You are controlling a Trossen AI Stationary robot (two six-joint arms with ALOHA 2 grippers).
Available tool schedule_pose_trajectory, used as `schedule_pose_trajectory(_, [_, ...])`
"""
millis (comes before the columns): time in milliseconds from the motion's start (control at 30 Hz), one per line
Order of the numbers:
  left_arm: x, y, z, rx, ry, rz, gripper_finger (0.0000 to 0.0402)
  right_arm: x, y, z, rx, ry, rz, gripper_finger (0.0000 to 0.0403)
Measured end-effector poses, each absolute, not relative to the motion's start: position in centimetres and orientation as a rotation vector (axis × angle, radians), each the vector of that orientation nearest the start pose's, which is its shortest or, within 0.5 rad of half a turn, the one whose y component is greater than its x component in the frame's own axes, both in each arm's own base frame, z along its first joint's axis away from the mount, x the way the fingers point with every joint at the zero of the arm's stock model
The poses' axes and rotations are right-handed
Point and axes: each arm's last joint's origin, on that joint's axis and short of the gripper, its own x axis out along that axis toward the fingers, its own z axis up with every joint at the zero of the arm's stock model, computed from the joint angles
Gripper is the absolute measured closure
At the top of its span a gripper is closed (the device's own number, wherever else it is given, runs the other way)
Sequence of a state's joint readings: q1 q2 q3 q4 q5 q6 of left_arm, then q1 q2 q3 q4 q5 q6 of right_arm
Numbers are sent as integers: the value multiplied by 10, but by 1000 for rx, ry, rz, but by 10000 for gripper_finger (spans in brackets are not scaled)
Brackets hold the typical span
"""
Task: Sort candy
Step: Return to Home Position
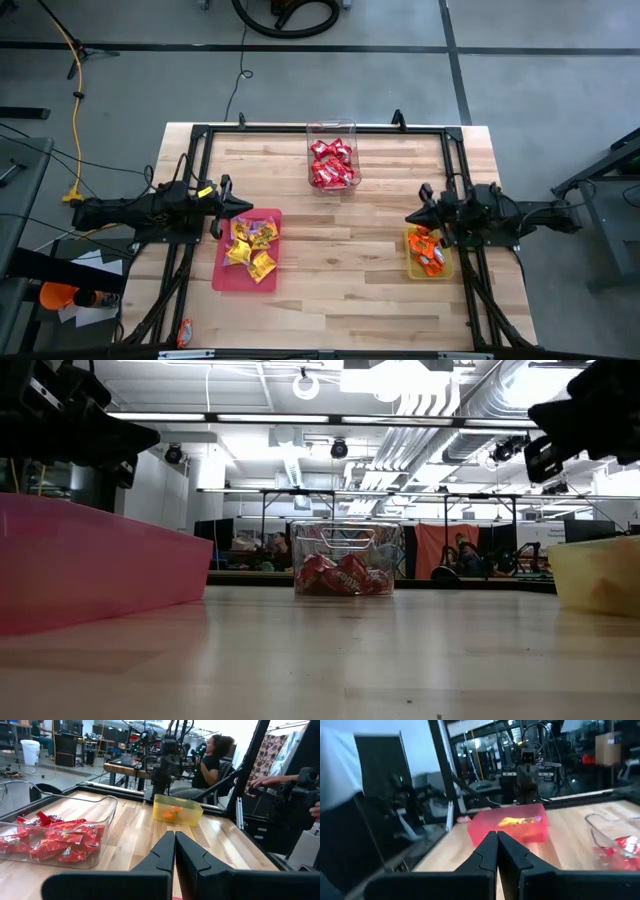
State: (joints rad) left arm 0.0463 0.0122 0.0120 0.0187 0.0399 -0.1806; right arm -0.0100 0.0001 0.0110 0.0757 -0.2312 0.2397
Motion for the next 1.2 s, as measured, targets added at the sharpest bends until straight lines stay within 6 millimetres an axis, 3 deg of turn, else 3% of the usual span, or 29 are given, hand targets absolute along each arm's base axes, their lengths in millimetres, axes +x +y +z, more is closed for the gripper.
schedule_pose_trajectory(100, [98,3,168,-180,-18,5,401,95,6,179,107,-115,239,402])
schedule_pose_trajectory(267, [98,3,168,-180,-10,7,401,96,4,171,-112,-64,181,402])
schedule_pose_trajectory(467, [98,3,168,-180,-9,7,401,97,2,170,-55,-46,109,402])
schedule_pose_trajectory(1200, [98,4,168,-180,-9,9,401,98,2,169,-54,-27,105,402])
